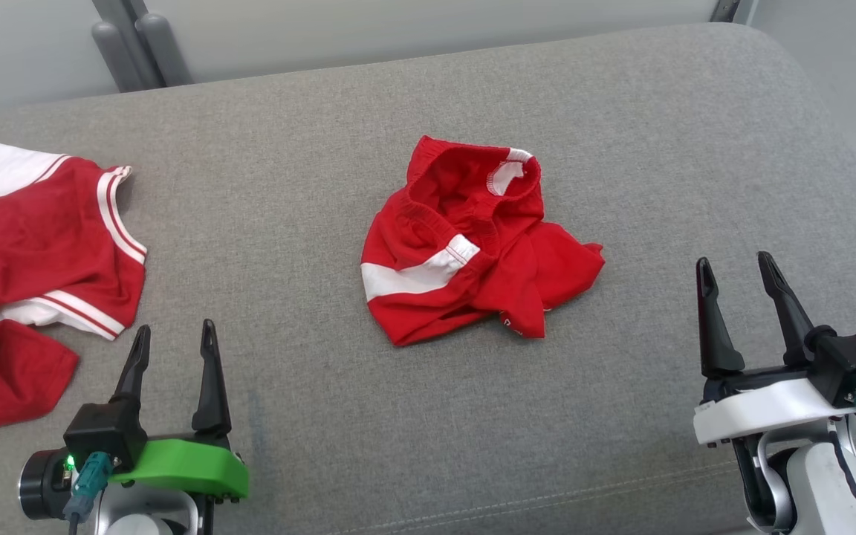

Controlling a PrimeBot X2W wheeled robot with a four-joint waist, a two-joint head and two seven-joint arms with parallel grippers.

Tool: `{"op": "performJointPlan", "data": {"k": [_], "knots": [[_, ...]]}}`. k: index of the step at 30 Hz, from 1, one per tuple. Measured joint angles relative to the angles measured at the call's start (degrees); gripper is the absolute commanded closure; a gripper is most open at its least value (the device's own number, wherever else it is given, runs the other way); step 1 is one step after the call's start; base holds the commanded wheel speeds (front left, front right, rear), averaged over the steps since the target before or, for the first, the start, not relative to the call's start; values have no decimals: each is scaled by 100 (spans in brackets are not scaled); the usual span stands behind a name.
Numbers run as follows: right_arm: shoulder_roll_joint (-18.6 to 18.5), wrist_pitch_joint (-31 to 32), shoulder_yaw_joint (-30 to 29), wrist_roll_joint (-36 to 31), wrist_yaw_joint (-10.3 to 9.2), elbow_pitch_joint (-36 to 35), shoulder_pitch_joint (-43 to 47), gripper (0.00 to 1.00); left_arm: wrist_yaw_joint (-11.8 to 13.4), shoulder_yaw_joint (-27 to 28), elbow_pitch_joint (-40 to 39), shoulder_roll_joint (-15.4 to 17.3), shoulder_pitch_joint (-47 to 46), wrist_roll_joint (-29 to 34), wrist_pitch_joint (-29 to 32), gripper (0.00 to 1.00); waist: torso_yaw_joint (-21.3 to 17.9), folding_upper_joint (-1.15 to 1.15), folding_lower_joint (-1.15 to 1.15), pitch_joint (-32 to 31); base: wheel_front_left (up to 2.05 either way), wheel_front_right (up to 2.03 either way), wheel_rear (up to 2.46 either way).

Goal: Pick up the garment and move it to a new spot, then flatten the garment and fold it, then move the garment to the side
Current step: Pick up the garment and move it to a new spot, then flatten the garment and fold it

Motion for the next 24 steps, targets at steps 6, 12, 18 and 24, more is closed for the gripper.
{"op": "performJointPlan", "data": {"k": [6,12,18,24], "knots": [[2,0,-11,0,3,-19,9,0,-1,4,-109,-33,169,155,0,0,-14,0,0,-36,0,0,0],[4,0,-12,0,11,-27,39,0,-26,20,-197,-35,249,234,0,0,-23,0,0,-74,0,0,0],[10,0,-18,-1,56,-29,84,0,-88,-3,-237,-34,342,293,0,0,-37,0,0,-103,0,0,0],[12,0,-9,-1,105,-29,91,0,-290,-209,-223,-11,358,452,0,0,-59,0,0,-113,0,0,0]]}}
